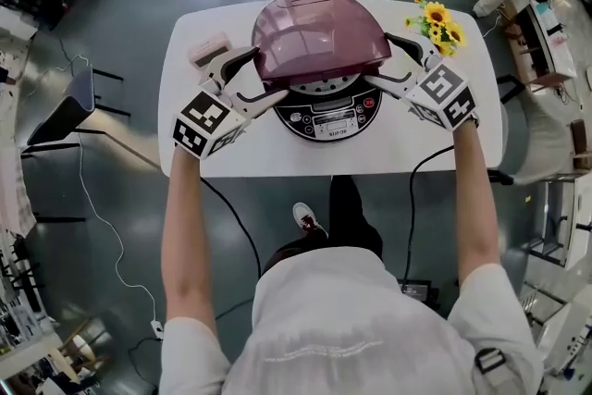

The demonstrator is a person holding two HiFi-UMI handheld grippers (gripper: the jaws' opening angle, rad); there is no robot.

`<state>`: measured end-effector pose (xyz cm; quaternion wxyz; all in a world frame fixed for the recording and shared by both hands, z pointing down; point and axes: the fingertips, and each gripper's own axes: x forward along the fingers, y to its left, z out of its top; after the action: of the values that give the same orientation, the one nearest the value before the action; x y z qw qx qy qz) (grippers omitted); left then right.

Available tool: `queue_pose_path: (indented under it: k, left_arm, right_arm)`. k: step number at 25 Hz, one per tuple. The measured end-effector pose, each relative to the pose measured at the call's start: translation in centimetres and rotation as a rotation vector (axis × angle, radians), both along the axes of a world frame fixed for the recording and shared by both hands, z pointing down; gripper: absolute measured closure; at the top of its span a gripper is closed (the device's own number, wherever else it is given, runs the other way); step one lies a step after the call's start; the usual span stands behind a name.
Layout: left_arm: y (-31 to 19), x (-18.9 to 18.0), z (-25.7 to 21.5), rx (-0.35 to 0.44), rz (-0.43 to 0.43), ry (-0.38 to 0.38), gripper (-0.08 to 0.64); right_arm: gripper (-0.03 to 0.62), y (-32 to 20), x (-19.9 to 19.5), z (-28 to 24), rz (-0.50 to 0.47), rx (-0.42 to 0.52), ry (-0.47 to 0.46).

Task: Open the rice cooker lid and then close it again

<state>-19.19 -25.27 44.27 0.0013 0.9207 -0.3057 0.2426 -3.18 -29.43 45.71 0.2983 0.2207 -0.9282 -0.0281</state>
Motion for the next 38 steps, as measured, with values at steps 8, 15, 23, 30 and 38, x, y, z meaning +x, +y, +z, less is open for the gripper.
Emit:
queue_pose_path:
  k: [8, 15, 23, 30, 38]
  left_arm:
    - [1.1, 0.3, 1.8, -0.041, 0.008, 0.011, 0.184]
    - [1.5, 0.4, 2.8, -0.069, -0.010, 0.056, 0.184]
    - [1.4, 0.3, 3.1, -0.103, -0.040, 0.111, 0.186]
    - [1.2, 0.2, 4.0, -0.163, -0.090, 0.171, 0.190]
    - [0.8, -0.3, 4.2, -0.194, -0.144, 0.238, 0.228]
  right_arm:
    - [0.218, 1.0, 0.2, 1.9, 0.010, -0.055, -0.009]
    - [0.198, 1.8, 0.2, 3.1, 0.004, -0.110, -0.027]
    - [0.198, 1.7, 0.2, 3.4, 0.020, -0.165, -0.078]
    - [0.198, 1.9, 0.3, 4.6, 0.041, -0.230, -0.089]
    - [0.198, 1.8, 0.2, 5.0, 0.070, -0.239, -0.119]
